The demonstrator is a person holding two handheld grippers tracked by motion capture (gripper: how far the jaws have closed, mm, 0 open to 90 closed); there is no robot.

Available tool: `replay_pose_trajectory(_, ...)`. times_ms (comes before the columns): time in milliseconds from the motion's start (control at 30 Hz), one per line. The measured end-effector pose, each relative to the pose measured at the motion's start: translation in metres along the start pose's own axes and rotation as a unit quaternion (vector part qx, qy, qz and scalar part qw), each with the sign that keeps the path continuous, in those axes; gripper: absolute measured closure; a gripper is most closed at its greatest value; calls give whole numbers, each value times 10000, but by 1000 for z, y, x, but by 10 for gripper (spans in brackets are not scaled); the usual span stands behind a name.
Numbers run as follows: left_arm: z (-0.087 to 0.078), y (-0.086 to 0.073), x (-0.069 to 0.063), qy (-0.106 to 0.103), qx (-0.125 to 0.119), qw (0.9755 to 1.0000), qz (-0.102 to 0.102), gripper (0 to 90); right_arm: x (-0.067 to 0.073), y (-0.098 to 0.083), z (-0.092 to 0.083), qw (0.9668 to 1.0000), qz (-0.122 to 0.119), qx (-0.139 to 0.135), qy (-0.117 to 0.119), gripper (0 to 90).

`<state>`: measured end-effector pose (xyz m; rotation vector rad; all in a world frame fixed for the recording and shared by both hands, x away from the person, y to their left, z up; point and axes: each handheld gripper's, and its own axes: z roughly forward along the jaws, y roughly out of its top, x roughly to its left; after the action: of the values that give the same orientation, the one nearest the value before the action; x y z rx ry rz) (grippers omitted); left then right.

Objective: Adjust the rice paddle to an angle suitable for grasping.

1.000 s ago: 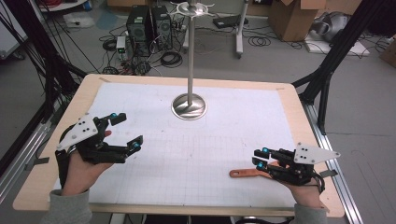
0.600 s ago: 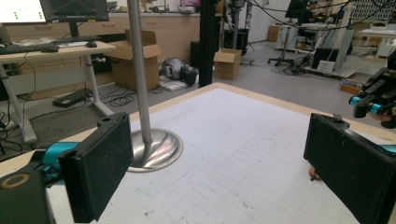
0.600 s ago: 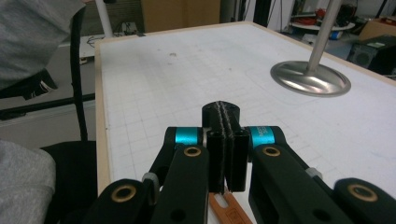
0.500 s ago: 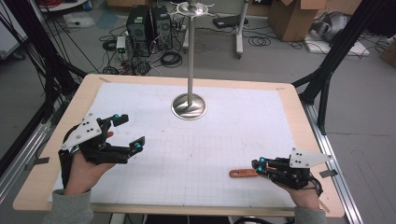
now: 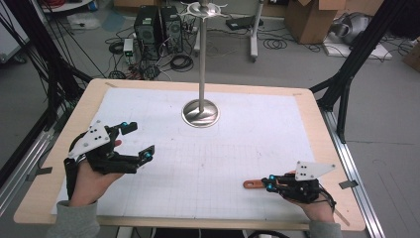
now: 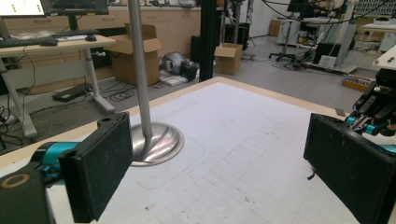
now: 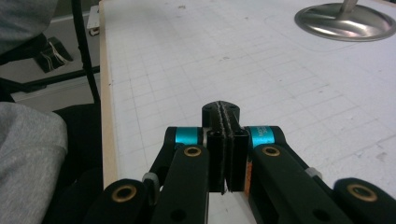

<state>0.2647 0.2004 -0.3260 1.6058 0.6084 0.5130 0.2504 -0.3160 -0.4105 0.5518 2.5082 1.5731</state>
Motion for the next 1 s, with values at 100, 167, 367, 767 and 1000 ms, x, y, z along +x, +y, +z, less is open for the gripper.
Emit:
replay_pose_trajectory(100, 0, 0, 0, 4, 20, 10000, 2, 87, -1, -2, 6, 9998, 0, 221, -28, 894)
replay_pose_trajectory(167, 1, -1, 0, 6, 41, 10000, -3, 88, -1, -3, 8, 9997, 26, 242, 12, 894)
replay_pose_trajectory(367, 2, -2, 0, -15, 66, 10000, -8, 89, -5, -12, 16, 9992, 128, 374, -39, 895)
replay_pose_trajectory(767, 3, -2, -1, -21, 109, 9999, -10, 91, -8, -19, 25, 9974, 167, 692, -87, 894)
replay_pose_trajectory(1000, 4, -4, -1, -6, 139, 9999, -24, 91, -9, -20, 30, 9964, 178, 827, -36, 894)
